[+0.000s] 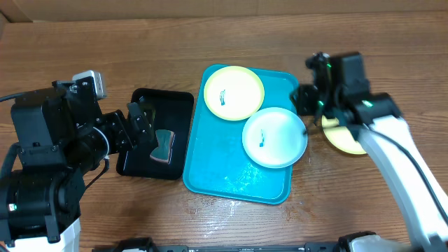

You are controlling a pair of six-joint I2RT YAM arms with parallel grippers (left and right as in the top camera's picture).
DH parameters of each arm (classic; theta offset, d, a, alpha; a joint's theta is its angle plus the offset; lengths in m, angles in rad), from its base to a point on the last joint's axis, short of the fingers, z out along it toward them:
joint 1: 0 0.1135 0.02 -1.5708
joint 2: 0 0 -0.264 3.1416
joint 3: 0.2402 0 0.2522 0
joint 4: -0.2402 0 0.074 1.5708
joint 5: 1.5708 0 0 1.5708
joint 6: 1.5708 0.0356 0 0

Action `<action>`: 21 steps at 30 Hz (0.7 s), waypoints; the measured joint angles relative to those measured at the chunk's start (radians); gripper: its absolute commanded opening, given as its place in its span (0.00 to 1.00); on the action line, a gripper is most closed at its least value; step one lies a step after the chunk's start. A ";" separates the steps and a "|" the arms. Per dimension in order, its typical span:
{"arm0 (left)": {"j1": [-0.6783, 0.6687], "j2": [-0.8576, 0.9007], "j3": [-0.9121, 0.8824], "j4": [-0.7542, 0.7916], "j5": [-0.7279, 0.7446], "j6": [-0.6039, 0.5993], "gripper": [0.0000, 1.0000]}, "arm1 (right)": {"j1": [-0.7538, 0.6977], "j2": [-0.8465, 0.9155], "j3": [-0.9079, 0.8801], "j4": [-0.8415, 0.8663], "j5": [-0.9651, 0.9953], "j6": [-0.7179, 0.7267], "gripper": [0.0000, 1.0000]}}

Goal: Clean dirty plates on tray and stack at the side

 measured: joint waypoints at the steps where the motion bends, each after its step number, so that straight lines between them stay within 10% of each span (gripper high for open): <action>1: 0.000 0.000 0.000 0.000 0.000 0.000 1.00 | 0.002 -0.037 0.003 -0.093 -0.002 0.018 0.23; 6: 0.000 0.000 0.000 0.000 0.000 0.000 1.00 | 0.028 -0.051 -0.084 -0.379 0.002 0.133 0.23; 21: 0.000 0.000 0.000 -0.002 0.000 0.000 1.00 | 0.254 -0.037 -0.576 0.007 0.075 0.417 0.33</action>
